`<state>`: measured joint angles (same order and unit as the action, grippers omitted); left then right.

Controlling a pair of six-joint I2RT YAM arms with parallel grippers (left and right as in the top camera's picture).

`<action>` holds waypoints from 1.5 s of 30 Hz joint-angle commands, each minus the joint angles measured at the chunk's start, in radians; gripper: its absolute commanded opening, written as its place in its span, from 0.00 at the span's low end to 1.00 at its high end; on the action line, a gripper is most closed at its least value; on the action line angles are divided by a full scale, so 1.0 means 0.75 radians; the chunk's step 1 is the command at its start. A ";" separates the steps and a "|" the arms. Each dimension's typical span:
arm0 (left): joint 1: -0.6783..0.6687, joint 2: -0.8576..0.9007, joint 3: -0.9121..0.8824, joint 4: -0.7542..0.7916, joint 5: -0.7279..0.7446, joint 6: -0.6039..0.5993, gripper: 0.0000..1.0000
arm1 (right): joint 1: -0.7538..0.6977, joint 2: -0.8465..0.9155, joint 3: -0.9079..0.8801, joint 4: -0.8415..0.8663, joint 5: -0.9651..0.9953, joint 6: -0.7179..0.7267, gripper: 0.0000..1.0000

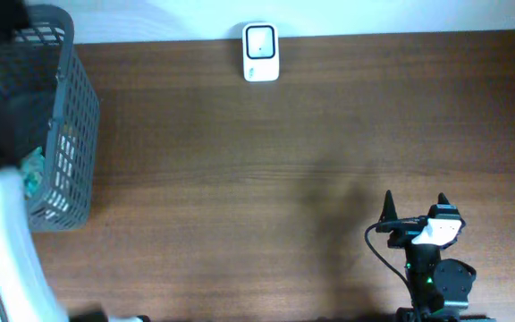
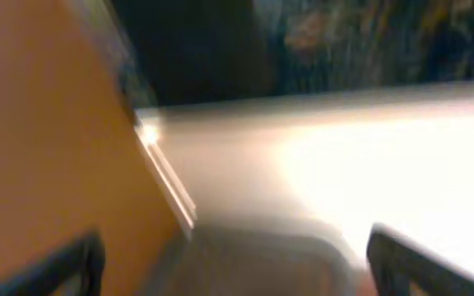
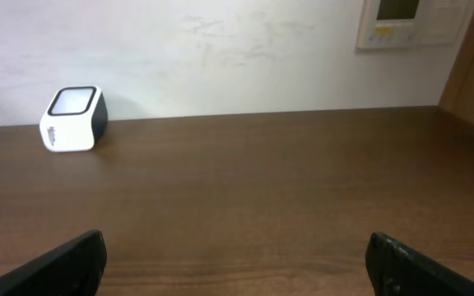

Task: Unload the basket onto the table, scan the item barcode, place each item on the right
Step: 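Reach the left gripper into the grey basket and grasp the white tube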

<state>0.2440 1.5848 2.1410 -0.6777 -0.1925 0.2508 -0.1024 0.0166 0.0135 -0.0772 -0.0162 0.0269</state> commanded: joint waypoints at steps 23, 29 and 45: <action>0.397 0.851 0.190 -1.003 0.312 0.119 0.75 | -0.003 -0.011 -0.011 -0.003 0.013 0.010 0.99; 0.398 0.860 -0.024 -0.904 0.377 0.245 0.75 | -0.003 -0.011 -0.011 -0.003 0.013 0.010 0.99; 0.382 1.029 -0.211 -0.731 0.340 0.415 0.22 | -0.003 -0.011 -0.011 -0.003 0.013 0.010 0.99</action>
<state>0.5304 2.3325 2.0090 -1.2354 0.0731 0.5465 -0.1024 0.0158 0.0135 -0.0776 -0.0162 0.0269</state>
